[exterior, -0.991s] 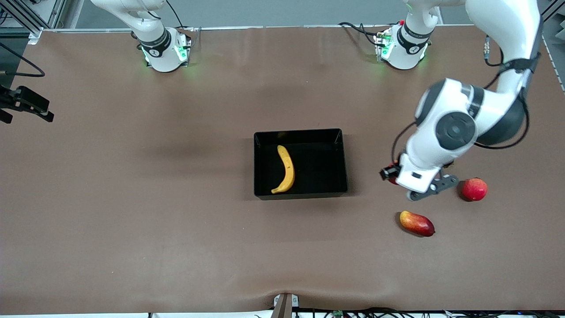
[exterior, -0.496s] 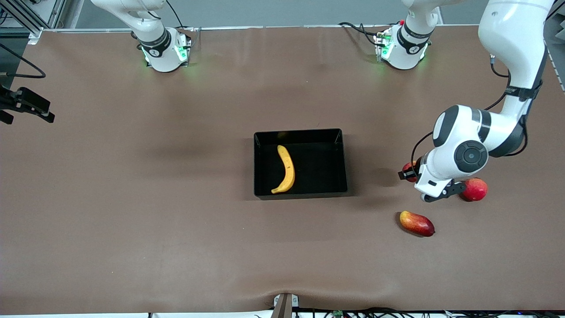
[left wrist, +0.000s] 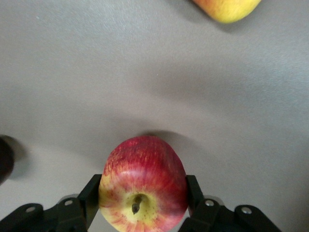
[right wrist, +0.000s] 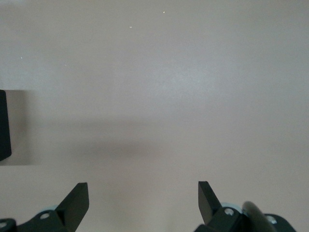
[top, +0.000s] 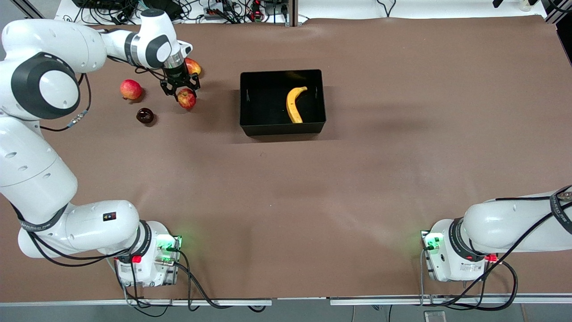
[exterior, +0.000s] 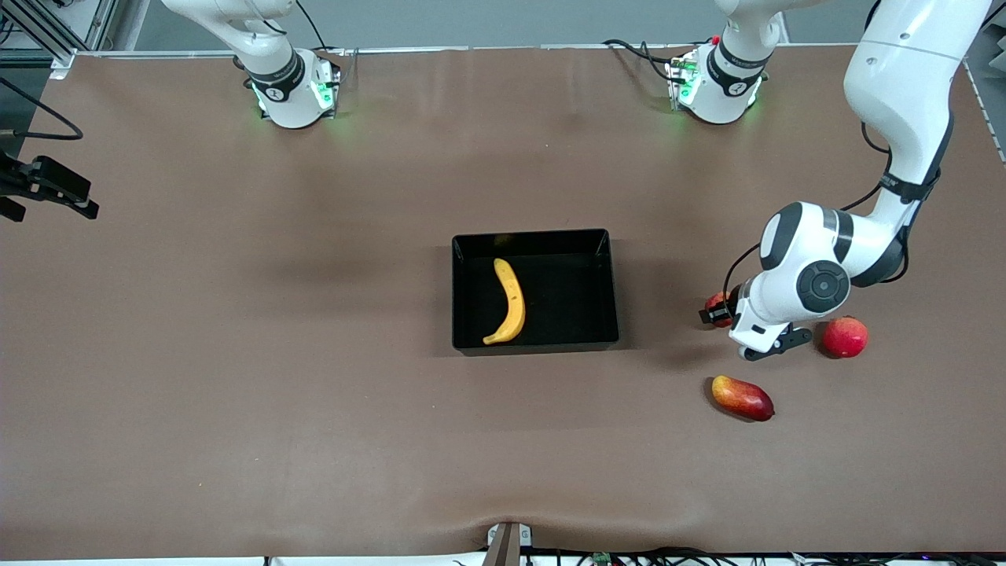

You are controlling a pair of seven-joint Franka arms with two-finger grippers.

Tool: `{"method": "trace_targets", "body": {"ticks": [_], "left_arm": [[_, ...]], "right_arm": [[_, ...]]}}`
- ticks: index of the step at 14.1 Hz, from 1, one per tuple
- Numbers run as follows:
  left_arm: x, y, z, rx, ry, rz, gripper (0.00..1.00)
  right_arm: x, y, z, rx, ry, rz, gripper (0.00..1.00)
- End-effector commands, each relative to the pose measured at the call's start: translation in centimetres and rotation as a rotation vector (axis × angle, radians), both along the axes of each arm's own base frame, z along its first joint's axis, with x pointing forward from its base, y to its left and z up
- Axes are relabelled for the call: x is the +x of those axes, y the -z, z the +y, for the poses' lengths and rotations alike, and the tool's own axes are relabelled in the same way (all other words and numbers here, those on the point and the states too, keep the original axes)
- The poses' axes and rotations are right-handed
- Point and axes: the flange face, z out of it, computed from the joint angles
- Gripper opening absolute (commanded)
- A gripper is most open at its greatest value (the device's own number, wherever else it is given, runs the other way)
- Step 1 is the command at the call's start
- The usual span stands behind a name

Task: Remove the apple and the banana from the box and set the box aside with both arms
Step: 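Carry the apple out of the tray and set it beside the plum, then open the left gripper and move it back over the banana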

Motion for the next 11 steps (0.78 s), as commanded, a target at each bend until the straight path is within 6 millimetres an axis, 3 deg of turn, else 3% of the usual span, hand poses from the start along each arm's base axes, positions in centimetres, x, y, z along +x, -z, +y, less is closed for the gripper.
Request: {"method": "trace_targets", "body": {"ticks": [1,2,3,5,7,9,11], "left_arm": [[-0.1,1.2,0.1,-0.002,0.002,0.005,0.22],[0.0,1.0,0.2,-0.002,0.002,0.002,0.56],[0.1,0.4,0.2,0.003,0.0,-0.004,1.0],[0.5,-3.2,-0.1,0.028,-0.002,-0.029,1.0],[0.8,-8.2,-1.3,0.051,0.013,-0.031,1.0],[0.7,-13.5,-4.2,0.064,0.052,-0.034,1.0],[0.4,-17.1,-8.2,0.061,0.036,-0.048,1.0]], "right_arm": [[0.3,-0.4,-0.2,-0.007,0.009,-0.004,1.0],[0.3,-0.4,-0.2,-0.007,0.009,-0.004,1.0],[0.3,-0.3,-0.2,-0.007,0.009,-0.002,1.0],[0.4,-0.3,-0.1,-0.005,0.008,-0.002,1.0],[0.3,-0.3,-0.1,-0.007,0.008,-0.001,1.0],[0.4,-0.3,-0.1,-0.007,0.008,-0.002,1.0],[0.4,-0.3,-0.3,-0.004,0.012,-0.005,1.0]]}}
